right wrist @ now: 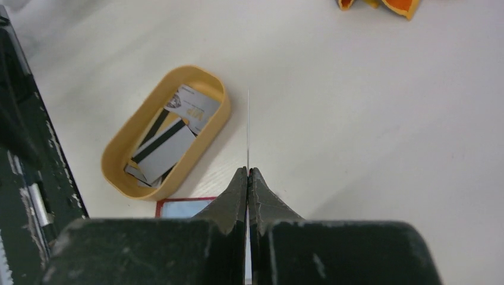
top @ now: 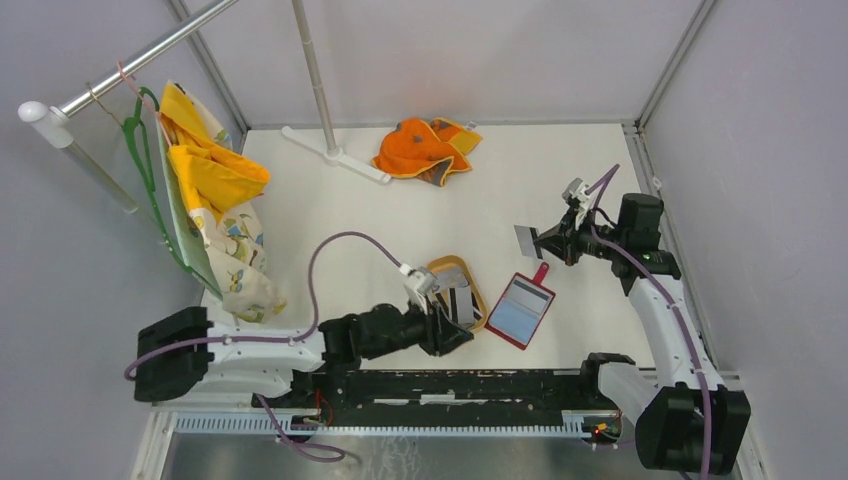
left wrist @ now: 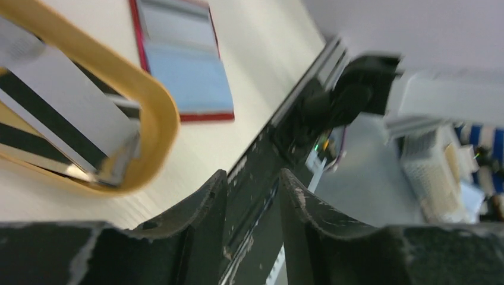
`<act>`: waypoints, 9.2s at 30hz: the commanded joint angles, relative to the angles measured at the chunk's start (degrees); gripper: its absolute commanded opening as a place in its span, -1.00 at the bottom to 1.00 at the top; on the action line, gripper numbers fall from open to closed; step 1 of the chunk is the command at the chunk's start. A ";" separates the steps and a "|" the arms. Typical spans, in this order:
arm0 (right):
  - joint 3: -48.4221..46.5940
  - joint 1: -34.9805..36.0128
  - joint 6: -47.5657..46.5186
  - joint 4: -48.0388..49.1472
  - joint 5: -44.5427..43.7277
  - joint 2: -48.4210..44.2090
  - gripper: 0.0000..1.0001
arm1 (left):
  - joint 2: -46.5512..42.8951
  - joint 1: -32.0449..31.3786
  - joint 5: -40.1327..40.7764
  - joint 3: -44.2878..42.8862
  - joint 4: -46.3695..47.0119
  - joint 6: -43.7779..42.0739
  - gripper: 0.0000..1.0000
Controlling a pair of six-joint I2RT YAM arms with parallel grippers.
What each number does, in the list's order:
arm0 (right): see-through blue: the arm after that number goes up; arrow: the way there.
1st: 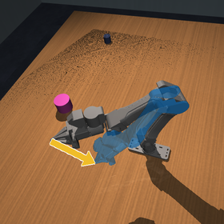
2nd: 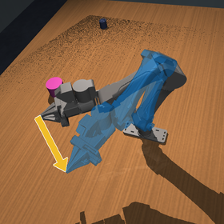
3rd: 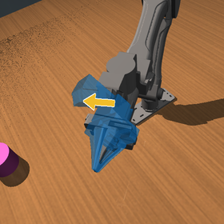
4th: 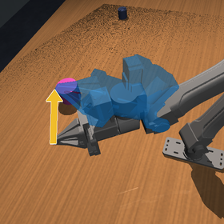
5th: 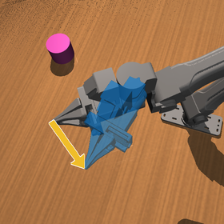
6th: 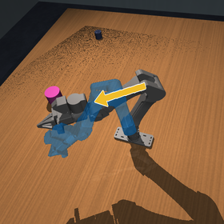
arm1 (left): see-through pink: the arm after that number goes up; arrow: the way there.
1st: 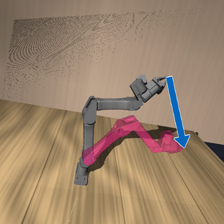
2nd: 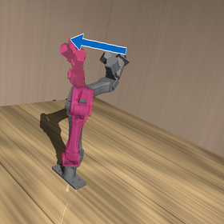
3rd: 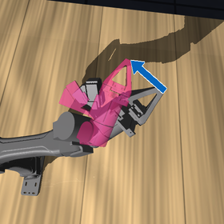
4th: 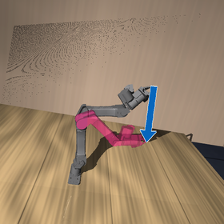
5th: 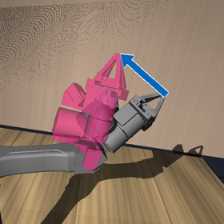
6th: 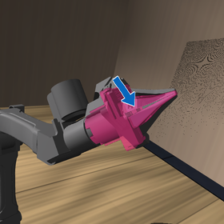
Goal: Put the credit cards into the card holder
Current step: Move the storage box to the center of the board, then move the card holder to the center of the board, then insert the credit card into the card holder.
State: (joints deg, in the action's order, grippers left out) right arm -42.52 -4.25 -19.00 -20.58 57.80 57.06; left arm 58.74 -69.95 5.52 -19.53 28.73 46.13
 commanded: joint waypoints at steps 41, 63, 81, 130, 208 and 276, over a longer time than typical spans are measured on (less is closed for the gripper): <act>5.37 -2.16 -13.24 -2.91 0.23 1.37 -1.00 | 31.11 -3.36 29.02 -25.63 -32.77 -6.11 -0.55; 4.31 -2.16 -14.00 -5.06 -2.07 3.58 -1.00 | 51.33 -11.89 18.62 -52.88 -31.53 -18.84 0.04; 4.29 -2.16 -14.23 -5.58 -1.82 4.81 -1.00 | 60.51 -12.32 22.69 -61.07 -38.07 -28.07 0.26; 15.48 -0.93 15.90 11.13 11.65 14.49 -1.00 | 19.84 -11.44 23.84 -10.90 -3.00 6.68 0.34; 17.69 2.91 14.11 5.73 4.36 26.80 -1.00 | 38.82 -9.74 25.64 -20.05 -13.51 9.46 -0.39; 22.44 3.91 28.23 10.89 -5.33 22.41 -1.00 | 40.60 -9.76 24.89 -22.16 -13.88 8.54 -0.38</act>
State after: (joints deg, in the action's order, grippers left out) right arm -20.75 -0.49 9.43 -11.18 54.39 78.87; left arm 97.47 -79.81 30.52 -40.56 15.49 53.67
